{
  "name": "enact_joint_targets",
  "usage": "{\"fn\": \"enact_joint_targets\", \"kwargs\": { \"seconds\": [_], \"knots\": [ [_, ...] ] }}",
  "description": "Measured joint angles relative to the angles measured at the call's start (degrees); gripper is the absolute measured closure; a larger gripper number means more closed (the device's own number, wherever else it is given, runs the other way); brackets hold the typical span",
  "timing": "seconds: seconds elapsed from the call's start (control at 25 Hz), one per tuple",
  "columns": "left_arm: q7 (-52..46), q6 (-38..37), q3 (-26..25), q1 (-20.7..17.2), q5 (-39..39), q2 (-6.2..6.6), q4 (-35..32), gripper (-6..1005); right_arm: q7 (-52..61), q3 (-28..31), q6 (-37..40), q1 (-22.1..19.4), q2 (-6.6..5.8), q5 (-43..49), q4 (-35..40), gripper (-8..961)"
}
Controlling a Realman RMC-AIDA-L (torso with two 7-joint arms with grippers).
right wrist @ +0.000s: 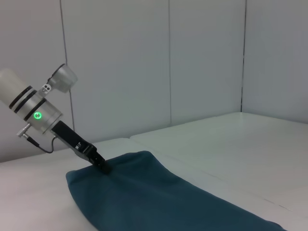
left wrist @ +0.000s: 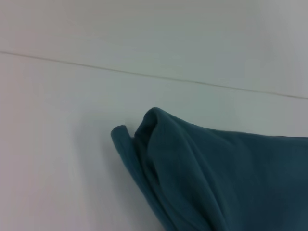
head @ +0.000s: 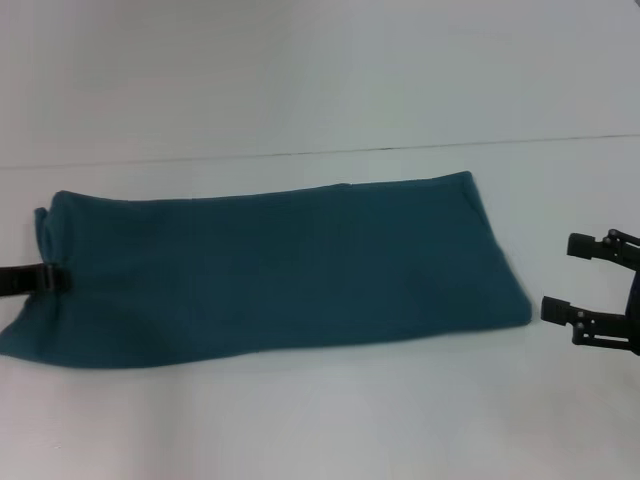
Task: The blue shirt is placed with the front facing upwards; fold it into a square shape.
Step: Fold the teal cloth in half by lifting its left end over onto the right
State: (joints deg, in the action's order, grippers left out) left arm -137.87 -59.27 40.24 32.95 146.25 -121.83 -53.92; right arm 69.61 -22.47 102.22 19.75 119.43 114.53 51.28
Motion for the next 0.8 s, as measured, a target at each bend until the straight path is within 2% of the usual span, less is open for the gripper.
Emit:
{"fn": "enact_joint_targets", "kwargs": {
  "seconds": [0.4, 0.56, 0.8],
  "knots": [
    [2.01, -0.07, -4.20, -0.36, -0.02, 0.84, -0.39, 910, 0.76, -3.71, -0.75, 1.04, -0.12, -0.01, -0.38, 12],
    [2.11, -0.01, -4.05, 0.20, -0.20, 0.84, 0.10, 910, 0.27, -6.71, 2.69, 1.09, -0.40, -0.01, 0.28, 12],
    [1.75, -0.71, -3.95, 1.43, -0.68, 0.89, 0.73, 916, -1.79, -7.92, 9.48, 0.60, -0.54, 0.03, 2.66, 12]
  ]
}}
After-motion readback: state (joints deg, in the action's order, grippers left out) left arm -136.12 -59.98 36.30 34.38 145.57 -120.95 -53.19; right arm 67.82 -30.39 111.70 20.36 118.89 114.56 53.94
